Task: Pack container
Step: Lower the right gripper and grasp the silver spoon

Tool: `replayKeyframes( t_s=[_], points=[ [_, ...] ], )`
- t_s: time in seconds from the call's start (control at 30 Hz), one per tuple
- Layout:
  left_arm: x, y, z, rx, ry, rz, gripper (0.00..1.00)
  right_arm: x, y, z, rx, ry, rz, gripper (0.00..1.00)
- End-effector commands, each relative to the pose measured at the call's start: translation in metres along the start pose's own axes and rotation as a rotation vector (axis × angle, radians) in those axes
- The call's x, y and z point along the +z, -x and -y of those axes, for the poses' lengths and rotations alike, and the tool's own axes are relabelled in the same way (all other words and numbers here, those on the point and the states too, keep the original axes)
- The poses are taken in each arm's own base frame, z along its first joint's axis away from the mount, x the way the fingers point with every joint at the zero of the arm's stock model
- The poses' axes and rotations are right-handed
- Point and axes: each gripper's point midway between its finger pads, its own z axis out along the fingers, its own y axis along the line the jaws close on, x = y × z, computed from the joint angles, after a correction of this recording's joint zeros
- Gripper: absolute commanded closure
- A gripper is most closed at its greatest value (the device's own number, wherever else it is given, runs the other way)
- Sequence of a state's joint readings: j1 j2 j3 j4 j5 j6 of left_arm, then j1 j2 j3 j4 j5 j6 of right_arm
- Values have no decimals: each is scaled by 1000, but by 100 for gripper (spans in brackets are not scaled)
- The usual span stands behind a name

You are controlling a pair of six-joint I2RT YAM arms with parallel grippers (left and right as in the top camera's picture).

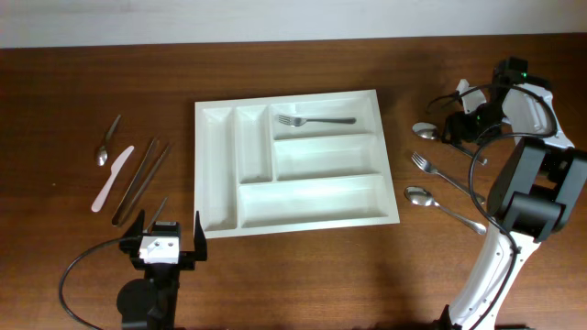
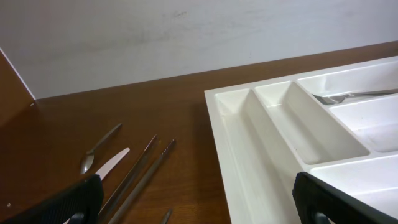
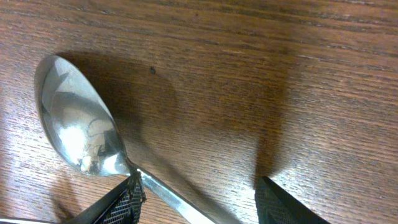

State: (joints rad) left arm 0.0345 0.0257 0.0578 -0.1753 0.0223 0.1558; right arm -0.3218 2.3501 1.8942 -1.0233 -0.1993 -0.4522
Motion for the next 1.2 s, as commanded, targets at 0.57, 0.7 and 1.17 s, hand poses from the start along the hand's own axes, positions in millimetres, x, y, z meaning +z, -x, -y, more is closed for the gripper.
replayKeyframes(
  t_s=[0.57, 0.7, 1.17],
  points=[
    [0, -1, 2, -12, -7, 4, 1, 63, -13, -51, -126, -13, -135, 24],
    [0, -1, 2, -12, -7, 4, 1, 64, -19, -49, -118, -10, -147, 34],
    [0, -1, 2, -12, -7, 4, 1, 65, -21, -48, -113, -8, -154, 73]
  ],
)
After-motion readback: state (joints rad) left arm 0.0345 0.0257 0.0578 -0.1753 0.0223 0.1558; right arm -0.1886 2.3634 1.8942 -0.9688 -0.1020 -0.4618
